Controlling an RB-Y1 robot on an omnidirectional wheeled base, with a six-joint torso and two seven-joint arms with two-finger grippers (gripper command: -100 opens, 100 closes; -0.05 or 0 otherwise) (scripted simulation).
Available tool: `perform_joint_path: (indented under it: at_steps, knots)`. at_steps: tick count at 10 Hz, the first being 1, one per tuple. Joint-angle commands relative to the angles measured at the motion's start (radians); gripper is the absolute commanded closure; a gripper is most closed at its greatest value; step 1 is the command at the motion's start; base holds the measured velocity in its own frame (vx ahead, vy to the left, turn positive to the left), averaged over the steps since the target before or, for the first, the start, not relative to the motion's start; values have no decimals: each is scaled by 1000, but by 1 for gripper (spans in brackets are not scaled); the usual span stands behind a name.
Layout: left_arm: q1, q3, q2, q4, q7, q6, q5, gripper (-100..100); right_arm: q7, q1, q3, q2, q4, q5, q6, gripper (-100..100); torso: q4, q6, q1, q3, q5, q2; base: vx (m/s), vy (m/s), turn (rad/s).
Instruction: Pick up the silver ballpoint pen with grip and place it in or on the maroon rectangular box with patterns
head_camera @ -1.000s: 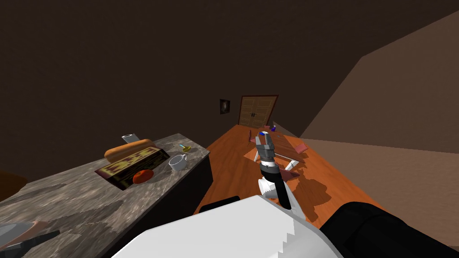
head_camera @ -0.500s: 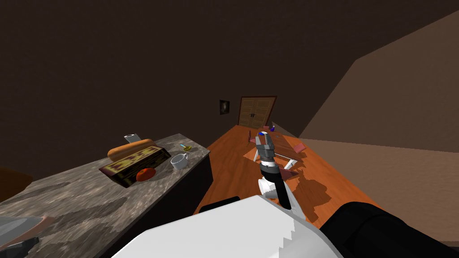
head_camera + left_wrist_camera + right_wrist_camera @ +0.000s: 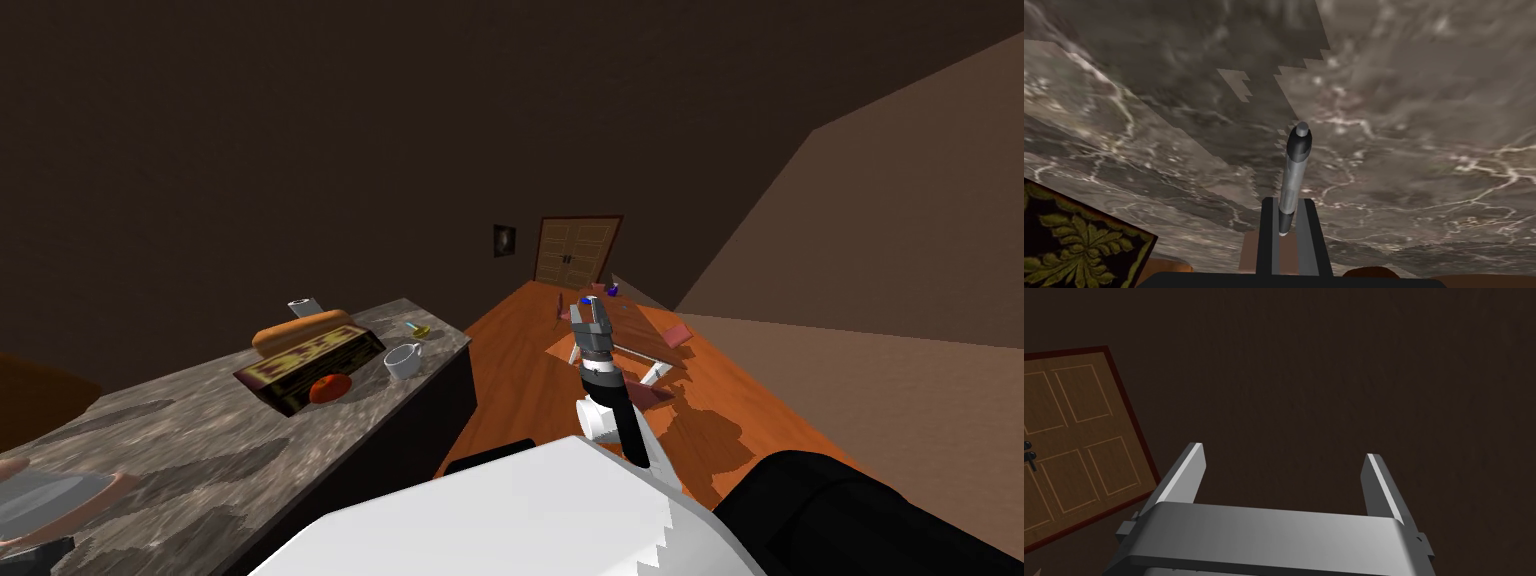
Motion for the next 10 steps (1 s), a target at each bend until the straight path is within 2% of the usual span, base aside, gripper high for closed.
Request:
perform_joint_path:
  at_steps: [1, 2, 4, 5, 7, 8, 10]
  knots:
    - [34, -7, 15, -9, -50, 1, 50, 100, 0, 0, 0, 0, 0, 0, 0, 0, 0, 0, 0, 0, 0, 0, 155, -35, 151]
    - [34, -7, 15, -9, -50, 1, 63, 100, 0, 0, 0, 0, 0, 0, 0, 0, -1, 1, -1, -2, 0, -3, 97, -32, 44]
    - [73, -16, 34, -19, -108, 2, 129, 100, 0, 0, 0, 0, 0, 0, 0, 0, 0, 2, 0, 0, 0, 0, 82, -22, 98]
    - [73, -16, 34, -19, -108, 2, 141, 100, 0, 0, 0, 0, 0, 0, 0, 0, 0, 1, 0, 0, 0, -1, 76, -15, 72]
    - [113, -26, 54, -29, -167, 3, 208, 100, 0, 0, 0, 0, 0, 0, 0, 0, 0, 2, 0, 0, 0, 0, 84, -25, 91]
    - [113, -26, 54, -29, -167, 3, 219, 100, 0, 0, 0, 0, 0, 0, 0, 0, 0, 1, 0, 0, 0, -1, 81, -22, 73]
    - [152, -35, 73, -39, -225, 4, 286, 100, 0, 0, 0, 0, 0, 0, 0, 0, 0, 1, 1, 0, 0, 0, 97, -17, 105]
